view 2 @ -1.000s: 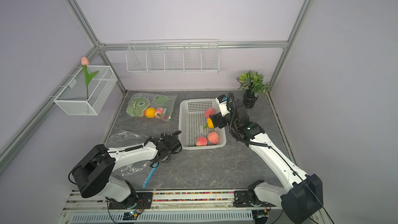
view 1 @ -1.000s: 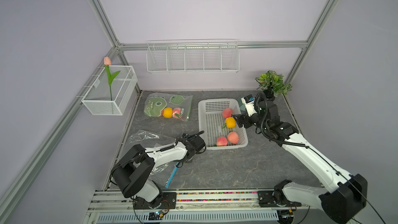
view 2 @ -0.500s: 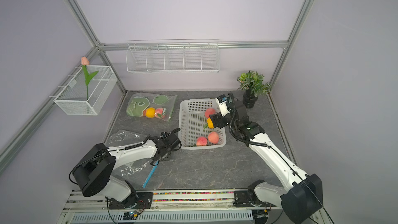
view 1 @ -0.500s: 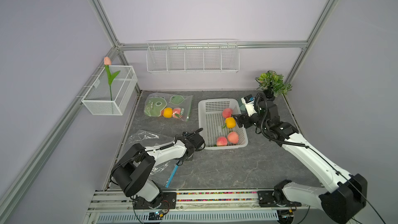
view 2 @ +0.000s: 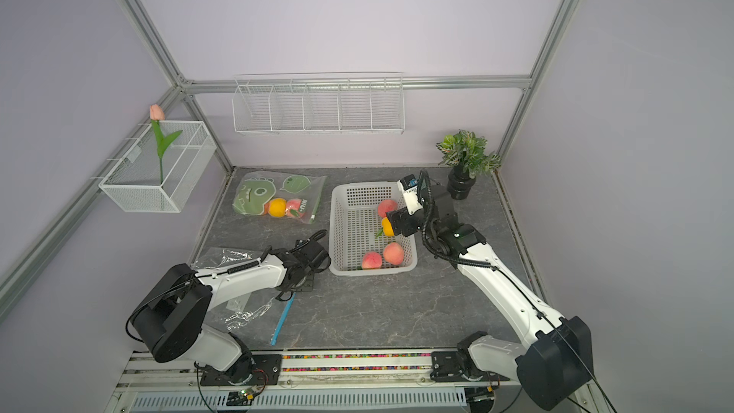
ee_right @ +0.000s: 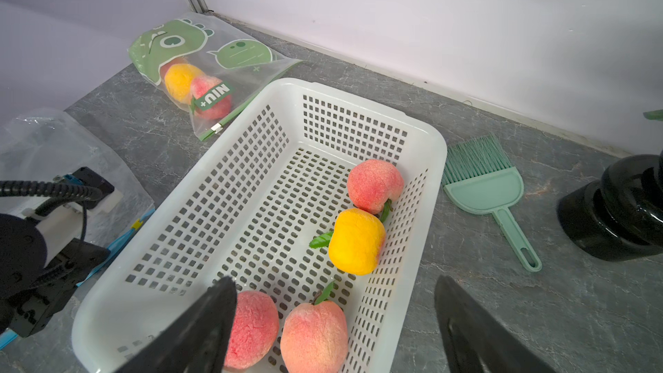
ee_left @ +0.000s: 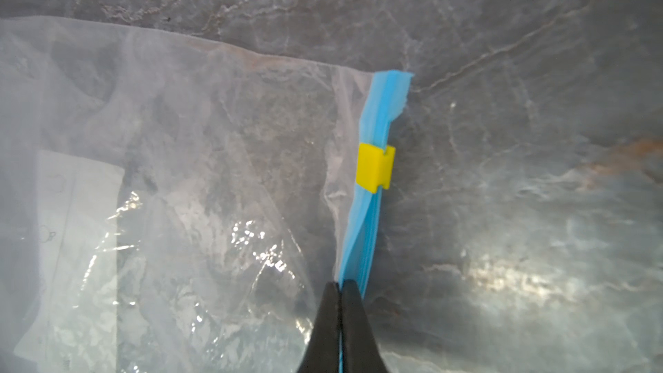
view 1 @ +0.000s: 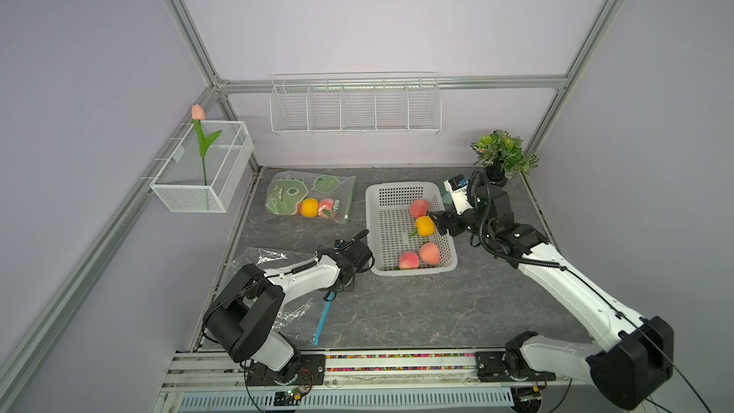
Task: Place the peach in a zip-top bag and seal the zipper
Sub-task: Open the zipper of the food storage bag at the center of the board.
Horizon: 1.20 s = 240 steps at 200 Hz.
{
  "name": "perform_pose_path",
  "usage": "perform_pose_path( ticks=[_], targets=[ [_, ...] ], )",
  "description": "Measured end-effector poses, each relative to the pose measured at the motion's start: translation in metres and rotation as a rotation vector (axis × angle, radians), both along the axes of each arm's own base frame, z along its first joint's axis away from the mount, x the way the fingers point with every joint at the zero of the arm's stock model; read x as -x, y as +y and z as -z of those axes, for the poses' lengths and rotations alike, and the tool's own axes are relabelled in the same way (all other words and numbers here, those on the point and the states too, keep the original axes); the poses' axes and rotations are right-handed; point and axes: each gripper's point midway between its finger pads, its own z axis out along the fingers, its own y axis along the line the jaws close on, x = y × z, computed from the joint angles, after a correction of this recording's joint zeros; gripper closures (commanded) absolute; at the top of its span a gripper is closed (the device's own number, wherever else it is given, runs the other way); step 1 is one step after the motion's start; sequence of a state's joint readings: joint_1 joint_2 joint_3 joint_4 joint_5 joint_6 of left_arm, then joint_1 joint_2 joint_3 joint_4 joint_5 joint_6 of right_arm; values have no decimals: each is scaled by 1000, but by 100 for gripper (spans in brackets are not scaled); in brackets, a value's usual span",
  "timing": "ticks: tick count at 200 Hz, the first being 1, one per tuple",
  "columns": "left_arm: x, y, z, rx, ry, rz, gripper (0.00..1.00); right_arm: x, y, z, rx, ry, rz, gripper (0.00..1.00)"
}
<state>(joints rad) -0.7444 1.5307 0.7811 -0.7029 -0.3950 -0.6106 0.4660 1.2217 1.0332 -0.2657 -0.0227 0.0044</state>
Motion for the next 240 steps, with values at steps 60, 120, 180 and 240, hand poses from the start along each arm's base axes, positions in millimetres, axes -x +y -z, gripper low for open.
perform_pose_path(
  ticks=[60, 120, 180, 240],
  targets=[
    [-19, -19, -43, 105, -92, 6, 100, 3, 6, 1, -16, 14, -36, 11],
    [-20, -11, -107, 292, -223, -51, 100, 11, 56, 22, -88, 130, -190, 14],
    [-17, -1, -150, 468, -310, -88, 100, 37, 157, 39, -176, 286, -406, 24],
    [-28, -19, -177, 602, -340, -79, 100, 77, 229, 49, -216, 397, -578, 34]
  ],
)
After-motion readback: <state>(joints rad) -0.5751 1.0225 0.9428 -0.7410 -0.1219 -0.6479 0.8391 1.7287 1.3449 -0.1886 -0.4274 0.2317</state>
